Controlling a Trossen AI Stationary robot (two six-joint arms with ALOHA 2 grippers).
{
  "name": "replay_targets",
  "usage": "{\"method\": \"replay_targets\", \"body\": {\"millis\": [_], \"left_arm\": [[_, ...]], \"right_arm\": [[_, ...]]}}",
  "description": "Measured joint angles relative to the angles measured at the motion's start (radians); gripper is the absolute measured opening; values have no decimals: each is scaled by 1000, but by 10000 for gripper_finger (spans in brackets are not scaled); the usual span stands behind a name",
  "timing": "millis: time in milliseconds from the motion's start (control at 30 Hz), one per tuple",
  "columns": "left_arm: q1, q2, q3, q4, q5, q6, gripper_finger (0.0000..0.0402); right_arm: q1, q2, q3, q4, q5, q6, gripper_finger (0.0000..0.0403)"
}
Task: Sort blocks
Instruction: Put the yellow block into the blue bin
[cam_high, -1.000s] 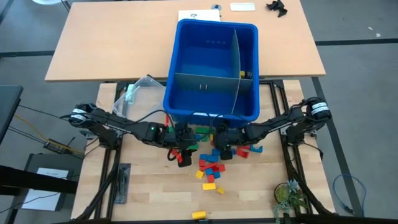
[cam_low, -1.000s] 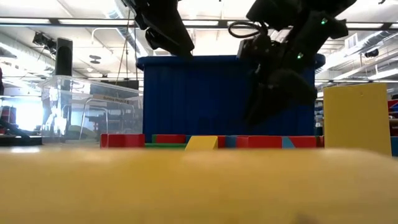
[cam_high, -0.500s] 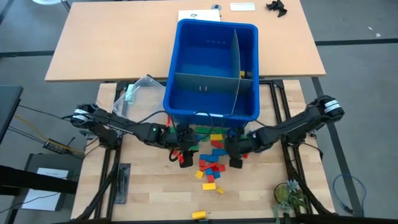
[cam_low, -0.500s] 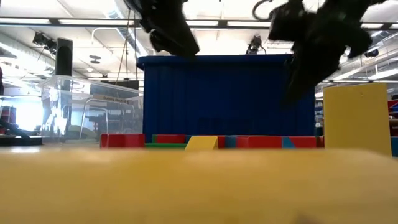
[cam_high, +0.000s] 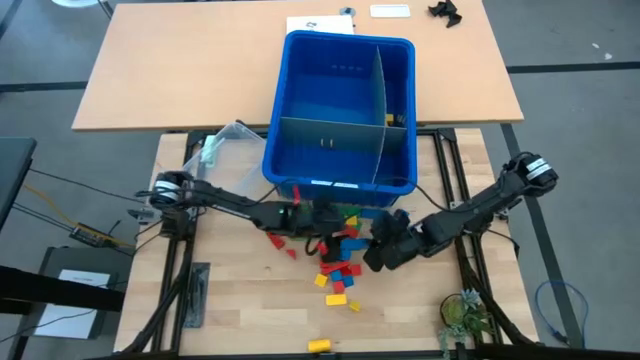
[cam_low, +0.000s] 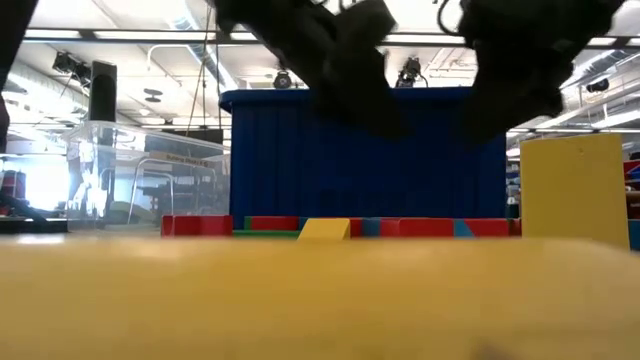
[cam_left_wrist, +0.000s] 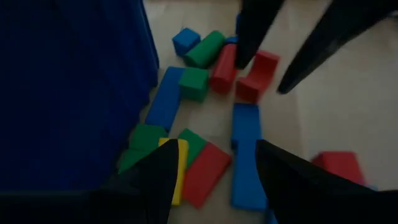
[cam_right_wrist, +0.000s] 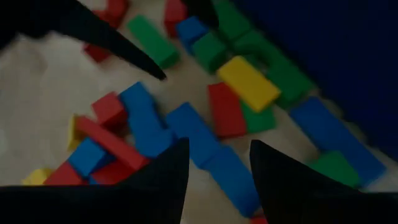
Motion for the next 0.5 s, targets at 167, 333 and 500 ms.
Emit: {"method": "replay_targets", "body": {"millis": [167,333,500], "left_arm": [[39,69,58,-20,0,13,223],[79,71,64,-9,12,-37,223],[101,84,67,-4,128,46,223]], "right_arm": [[90,-1,0,-97,140,213,164],[149,13,0,-107,238,314,164],[159,39,0,-83,289,326,160]]}}
